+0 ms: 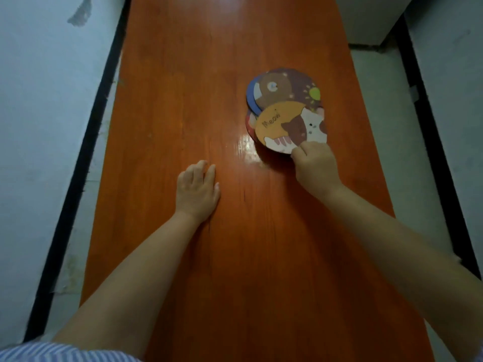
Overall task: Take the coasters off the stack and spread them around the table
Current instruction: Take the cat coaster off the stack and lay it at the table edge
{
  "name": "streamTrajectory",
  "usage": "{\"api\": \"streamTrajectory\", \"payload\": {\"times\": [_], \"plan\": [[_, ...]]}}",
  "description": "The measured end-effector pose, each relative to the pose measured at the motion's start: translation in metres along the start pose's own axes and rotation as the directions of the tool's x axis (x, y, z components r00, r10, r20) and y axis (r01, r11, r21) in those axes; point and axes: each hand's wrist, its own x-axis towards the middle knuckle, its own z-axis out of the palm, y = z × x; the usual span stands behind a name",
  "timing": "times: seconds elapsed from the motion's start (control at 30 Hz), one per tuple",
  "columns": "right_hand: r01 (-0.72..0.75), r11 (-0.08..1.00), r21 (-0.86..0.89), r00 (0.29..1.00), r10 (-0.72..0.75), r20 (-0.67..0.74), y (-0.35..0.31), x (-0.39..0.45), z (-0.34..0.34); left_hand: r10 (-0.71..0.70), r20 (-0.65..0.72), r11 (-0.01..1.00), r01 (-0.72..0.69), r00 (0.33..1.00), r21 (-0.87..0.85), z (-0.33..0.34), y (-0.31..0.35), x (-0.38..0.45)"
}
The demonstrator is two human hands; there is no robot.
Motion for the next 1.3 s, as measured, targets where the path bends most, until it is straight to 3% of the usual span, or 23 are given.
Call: {"api": "streamTrajectory", "payload": {"times": [0.1, 0.17, 0.23, 0.3, 0.37, 0.43, 0.5, 0.6, 0.67, 0.73, 0.8, 0.83, 0.93, 1.07, 1.3], "plan": [[0.002, 0.997, 0.074, 1.000, -0.003, 0.018, -0.043, -0.070, -0.010, 0.100, 0.037, 0.994, -0.099, 0.994, -0.048, 0.000, 0.011, -0.037], [-0.016, 0.991, 0.132, 1.000, 0.014, 0.019, -0.075, -0.113, -0.017, 0.171, 0.030, 0.965, -0.162, 0.985, -0.208, -0.003, 0.018, -0.070], [-0.072, 0.979, 0.192, 0.997, 0.063, 0.051, -0.109, -0.154, -0.025, 0.188, 0.094, 0.907, -0.136, 0.978, -0.398, -0.005, 0.021, -0.107], [-0.127, 0.961, 0.247, 0.990, 0.106, 0.095, -0.142, -0.194, -0.032, 0.160, 0.187, 0.835, -0.031, 0.969, -0.550, -0.004, 0.021, -0.145], [-0.202, 0.919, 0.339, 0.976, 0.160, 0.150, -0.173, -0.231, -0.039, 0.029, 0.306, 0.698, 0.200, 0.952, -0.688, -0.002, 0.020, -0.181], [-0.270, 0.867, 0.418, 0.959, 0.202, 0.201, -0.198, -0.263, -0.047, -0.073, 0.461, 0.547, 0.422, 0.884, -0.723, 0.001, 0.017, -0.214], [-0.277, 0.846, 0.456, 0.952, 0.176, 0.252, -0.215, -0.290, -0.055, -0.054, 0.510, 0.499, 0.466, 0.858, -0.731, 0.004, 0.013, -0.242], [-0.335, 0.815, 0.472, 0.929, 0.201, 0.312, -0.223, -0.317, -0.066, -0.036, 0.462, 0.584, 0.394, 0.886, -0.710, 0.005, 0.009, -0.267], [-0.499, 0.758, 0.421, 0.863, 0.390, 0.320, -0.219, -0.323, -0.069, -0.056, 0.482, 0.598, 0.416, 0.874, -0.685, 0.006, 0.007, -0.275], [-0.708, 0.625, 0.329, 0.706, 0.604, 0.370, -0.206, -0.315, -0.069, -0.051, 0.507, 0.603, 0.431, 0.861, -0.671, 0.007, 0.005, -0.280], [-0.830, 0.495, 0.257, 0.553, 0.669, 0.496, -0.194, -0.298, -0.071, -0.026, 0.519, 0.610, 0.424, 0.855, -0.669, 0.007, 0.004, -0.282], [-0.850, 0.461, 0.254, 0.520, 0.662, 0.540, -0.192, -0.290, -0.071, -0.017, 0.523, 0.613, 0.423, 0.852, -0.668, 0.006, 0.005, -0.283], [-0.873, 0.373, 0.314, 0.487, 0.654, 0.578, -0.195, -0.272, -0.066, -0.015, 0.537, 0.621, 0.428, 0.844, -0.657, 0.003, 0.007, -0.281], [-0.925, 0.297, 0.237, 0.380, 0.701, 0.604, -0.188, -0.269, -0.063, -0.028, 0.515, 0.672, 0.398, 0.857, -0.625, 0.001, 0.006, -0.277], [-0.900, 0.418, 0.126, 0.415, 0.730, 0.543, -0.184, -0.306, -0.074, -0.173, 0.356, 0.701, 0.369, 0.918, -0.610, 0.010, 0.021, -0.295]]}}
